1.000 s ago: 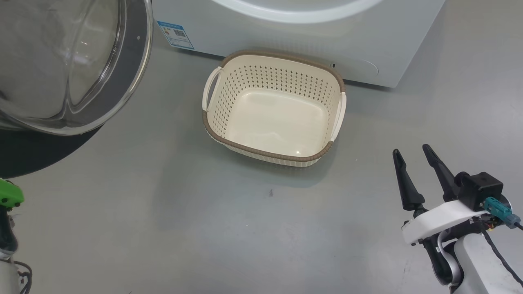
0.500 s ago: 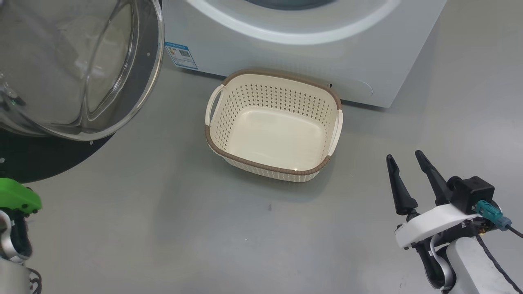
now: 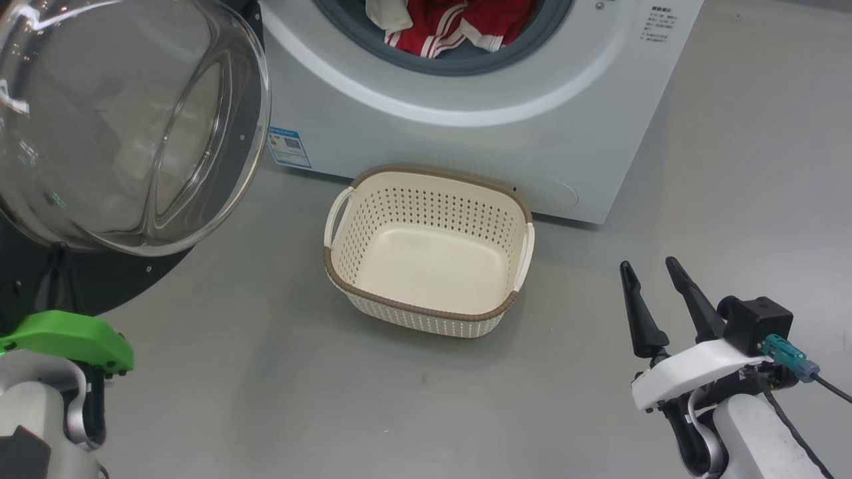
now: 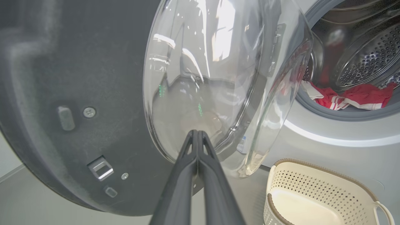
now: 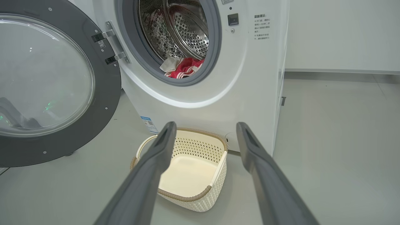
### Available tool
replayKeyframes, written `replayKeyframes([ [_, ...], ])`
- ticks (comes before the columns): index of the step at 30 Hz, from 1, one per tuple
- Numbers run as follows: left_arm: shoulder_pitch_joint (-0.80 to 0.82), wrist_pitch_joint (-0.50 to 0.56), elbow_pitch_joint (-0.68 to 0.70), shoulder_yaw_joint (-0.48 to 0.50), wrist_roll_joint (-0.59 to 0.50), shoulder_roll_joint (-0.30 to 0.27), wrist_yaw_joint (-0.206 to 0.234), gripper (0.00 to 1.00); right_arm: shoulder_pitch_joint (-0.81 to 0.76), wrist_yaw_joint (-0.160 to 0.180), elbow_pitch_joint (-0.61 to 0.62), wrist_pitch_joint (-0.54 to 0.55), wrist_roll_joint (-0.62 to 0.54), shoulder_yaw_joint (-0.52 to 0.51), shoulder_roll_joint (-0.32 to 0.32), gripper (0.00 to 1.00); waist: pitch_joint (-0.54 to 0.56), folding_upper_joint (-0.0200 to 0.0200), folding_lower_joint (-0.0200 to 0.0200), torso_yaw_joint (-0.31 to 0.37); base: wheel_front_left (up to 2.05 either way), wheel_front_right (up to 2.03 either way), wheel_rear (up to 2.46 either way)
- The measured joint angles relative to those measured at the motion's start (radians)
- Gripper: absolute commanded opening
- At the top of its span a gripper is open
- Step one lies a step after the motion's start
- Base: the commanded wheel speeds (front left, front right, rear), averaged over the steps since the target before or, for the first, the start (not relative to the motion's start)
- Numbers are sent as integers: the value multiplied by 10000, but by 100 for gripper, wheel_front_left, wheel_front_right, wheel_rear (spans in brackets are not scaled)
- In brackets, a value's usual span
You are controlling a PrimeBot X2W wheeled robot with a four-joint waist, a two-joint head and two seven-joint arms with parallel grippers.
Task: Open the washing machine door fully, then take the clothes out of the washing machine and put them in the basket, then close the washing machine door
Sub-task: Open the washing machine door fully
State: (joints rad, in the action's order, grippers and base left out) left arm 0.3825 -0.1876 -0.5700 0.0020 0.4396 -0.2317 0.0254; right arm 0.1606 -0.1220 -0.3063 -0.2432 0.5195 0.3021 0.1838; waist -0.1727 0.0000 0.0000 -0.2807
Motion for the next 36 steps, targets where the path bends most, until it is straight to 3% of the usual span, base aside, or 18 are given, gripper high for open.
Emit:
replayKeyframes([
  [16, -1082, -265, 1022, -897, -295, 610, -569, 0, -90, 0, -219, -4, 10, -224, -295, 100, 1209, 0, 0, 1092, 0, 0, 0],
  [36, -2412, -399, 2161, -1622, -426, 1323, -658, 0, -494, 4, 194, -15, -25, -625, -288, 100, 1841, 0, 0, 2481, 0, 0, 0],
])
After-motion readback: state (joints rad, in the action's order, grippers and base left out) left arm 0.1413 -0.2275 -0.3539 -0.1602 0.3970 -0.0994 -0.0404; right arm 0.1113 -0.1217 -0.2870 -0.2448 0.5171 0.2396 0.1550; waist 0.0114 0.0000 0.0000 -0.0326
